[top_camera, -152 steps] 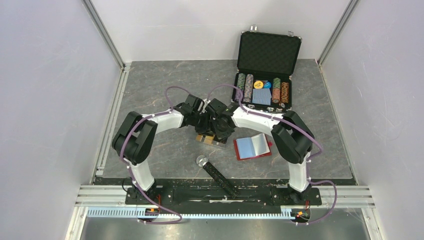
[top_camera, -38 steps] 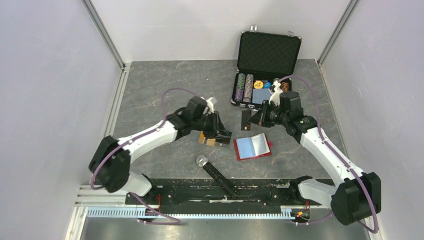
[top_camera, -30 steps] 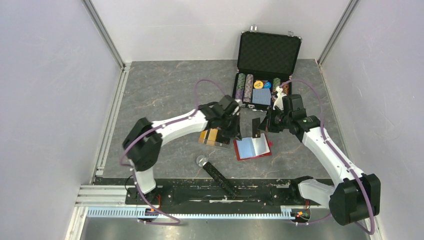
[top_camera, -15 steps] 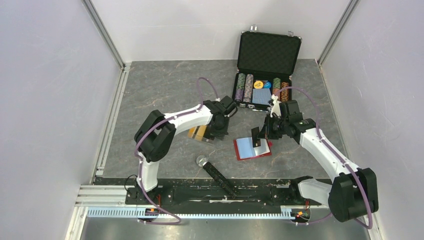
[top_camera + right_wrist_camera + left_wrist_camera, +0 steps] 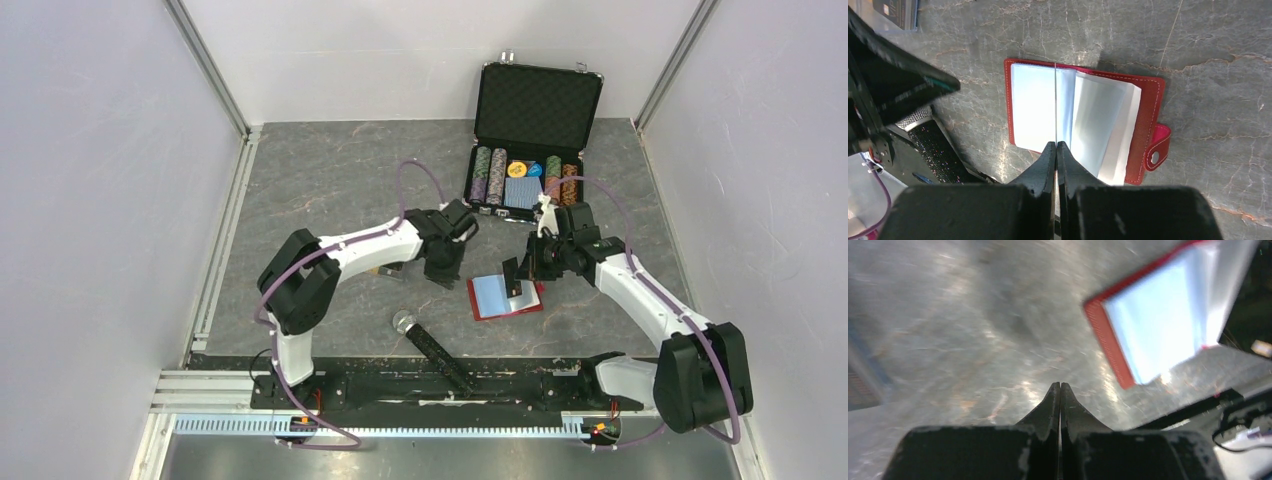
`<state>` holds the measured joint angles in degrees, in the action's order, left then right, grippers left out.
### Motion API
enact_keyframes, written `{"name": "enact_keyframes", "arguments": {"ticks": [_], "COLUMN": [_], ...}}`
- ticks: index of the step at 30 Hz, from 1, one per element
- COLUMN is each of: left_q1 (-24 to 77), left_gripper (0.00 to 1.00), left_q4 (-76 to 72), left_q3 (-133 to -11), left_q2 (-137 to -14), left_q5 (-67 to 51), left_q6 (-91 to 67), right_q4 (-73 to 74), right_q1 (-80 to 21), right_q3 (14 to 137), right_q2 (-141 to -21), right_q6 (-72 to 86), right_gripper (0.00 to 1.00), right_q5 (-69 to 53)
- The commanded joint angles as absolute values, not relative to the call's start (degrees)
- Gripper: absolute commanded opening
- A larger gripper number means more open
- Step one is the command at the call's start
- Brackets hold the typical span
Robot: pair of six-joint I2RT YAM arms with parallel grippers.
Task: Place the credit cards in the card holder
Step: Insert the credit card into the card holder.
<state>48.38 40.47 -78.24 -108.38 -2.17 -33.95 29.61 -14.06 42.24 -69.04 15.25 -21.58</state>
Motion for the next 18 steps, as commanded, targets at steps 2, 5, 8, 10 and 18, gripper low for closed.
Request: {"name": "enact_keyframes", "arguments": {"ticks": [2,5,8,10,18], "left_q1": [52.2,53.1,53.4,53.4,53.4], "left_gripper": [0.02,0.02,0.02,0.02,0.02], "left_q4": [36.0,35.5,35.1,35.1,36.6], "left_q3": [-79.1,-79.9,-80.6,-81.0,-81.1], "left_q2": [-110.5,-113.0,-114.7,-115.8,-119.2], "left_q5": [-5.6,-5.8,-5.9,-6.1,-5.9], "left_q6": [-36.5,-37.6,-37.9,-37.8,-37.1], "right_q4": [25.5,24.3,23.4,22.9,17.9], "right_q1": [-14.0,-14.0,-13.9,-13.9,-13.9], "right_q3": [39.4,38.0,37.5,37.4,34.0], "right_q2": [-70.7,-71.4,-72.6,-73.3,-75.1], "right_q6": [13.9,13.8,13.4,13.2,15.4], "right_gripper": [0.0,0.0,0.0,0.0,0.0], "right_q5": [-23.4,-22.6,-22.2,-22.3,-28.7]}}
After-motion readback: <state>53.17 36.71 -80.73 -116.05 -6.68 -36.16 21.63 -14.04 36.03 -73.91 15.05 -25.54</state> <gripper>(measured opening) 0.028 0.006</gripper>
